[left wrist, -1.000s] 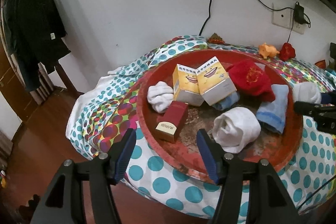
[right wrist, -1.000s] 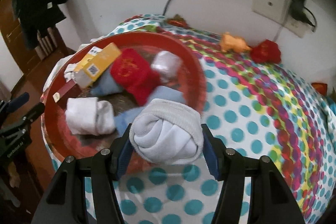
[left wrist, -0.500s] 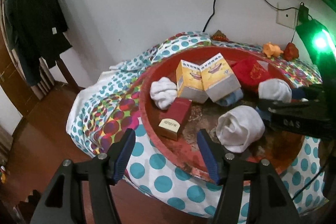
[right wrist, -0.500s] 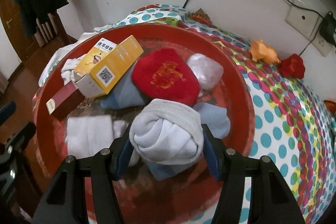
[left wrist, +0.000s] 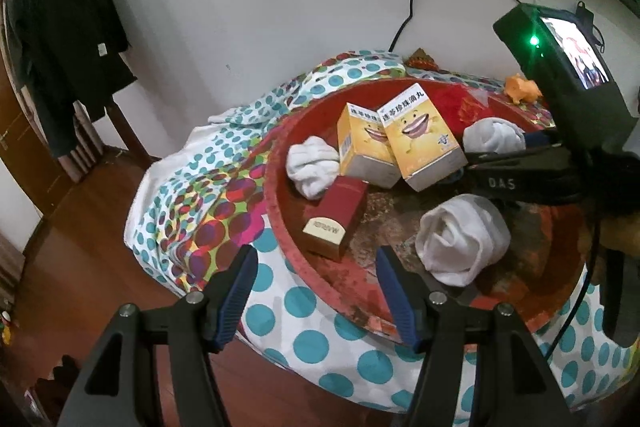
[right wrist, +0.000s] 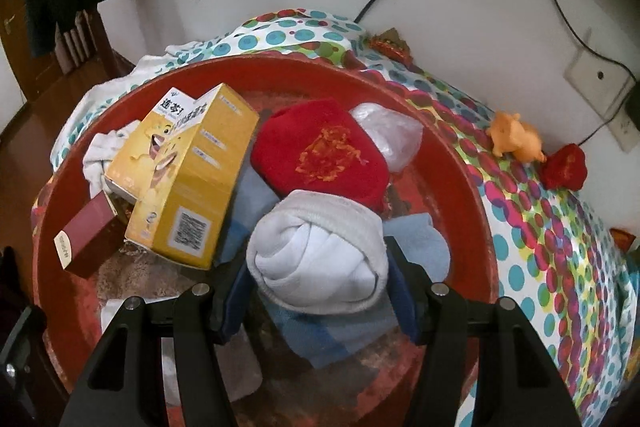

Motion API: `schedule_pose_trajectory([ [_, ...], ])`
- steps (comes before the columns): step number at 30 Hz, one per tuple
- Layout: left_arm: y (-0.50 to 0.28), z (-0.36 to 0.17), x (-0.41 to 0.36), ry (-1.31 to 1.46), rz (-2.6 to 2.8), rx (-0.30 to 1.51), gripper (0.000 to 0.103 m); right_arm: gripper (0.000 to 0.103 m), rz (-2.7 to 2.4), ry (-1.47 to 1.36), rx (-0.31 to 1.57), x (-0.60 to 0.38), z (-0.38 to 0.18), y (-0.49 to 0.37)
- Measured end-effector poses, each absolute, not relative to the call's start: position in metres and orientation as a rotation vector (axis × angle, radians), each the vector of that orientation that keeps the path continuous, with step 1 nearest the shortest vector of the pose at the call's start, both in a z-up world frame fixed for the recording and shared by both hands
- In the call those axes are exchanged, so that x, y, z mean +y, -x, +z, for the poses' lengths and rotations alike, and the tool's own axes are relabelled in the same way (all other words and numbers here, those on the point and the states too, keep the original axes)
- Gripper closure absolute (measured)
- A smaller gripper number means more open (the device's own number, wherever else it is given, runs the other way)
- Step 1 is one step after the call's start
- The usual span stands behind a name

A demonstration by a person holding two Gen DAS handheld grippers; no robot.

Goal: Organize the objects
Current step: 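Carry the white rolled sock over the red tray with the right gripper, then lower the sock into the tray and open the right gripper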

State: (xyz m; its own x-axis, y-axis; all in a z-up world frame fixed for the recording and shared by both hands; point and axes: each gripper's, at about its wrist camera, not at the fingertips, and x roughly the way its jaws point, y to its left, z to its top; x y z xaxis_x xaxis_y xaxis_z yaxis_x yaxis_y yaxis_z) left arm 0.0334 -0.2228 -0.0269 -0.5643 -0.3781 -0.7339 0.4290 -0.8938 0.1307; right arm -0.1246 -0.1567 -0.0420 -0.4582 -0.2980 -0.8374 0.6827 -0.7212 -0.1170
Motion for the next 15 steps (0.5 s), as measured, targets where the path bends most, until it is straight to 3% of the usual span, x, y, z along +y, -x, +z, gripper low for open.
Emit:
schedule_pose_trajectory([
  [7,-0.035,-0.029,-0.225,-1.137,-2.455,0.146,0.04,0.043,-2.195,-1.135,0.578,-0.153,-0.042,0.121],
  [15,-0.036,-0.027,-0.223,-1.137,-2.447,0.134,0.04,0.03,-2.18,-1.137,0.551,-0.143,-0.034,0.105],
])
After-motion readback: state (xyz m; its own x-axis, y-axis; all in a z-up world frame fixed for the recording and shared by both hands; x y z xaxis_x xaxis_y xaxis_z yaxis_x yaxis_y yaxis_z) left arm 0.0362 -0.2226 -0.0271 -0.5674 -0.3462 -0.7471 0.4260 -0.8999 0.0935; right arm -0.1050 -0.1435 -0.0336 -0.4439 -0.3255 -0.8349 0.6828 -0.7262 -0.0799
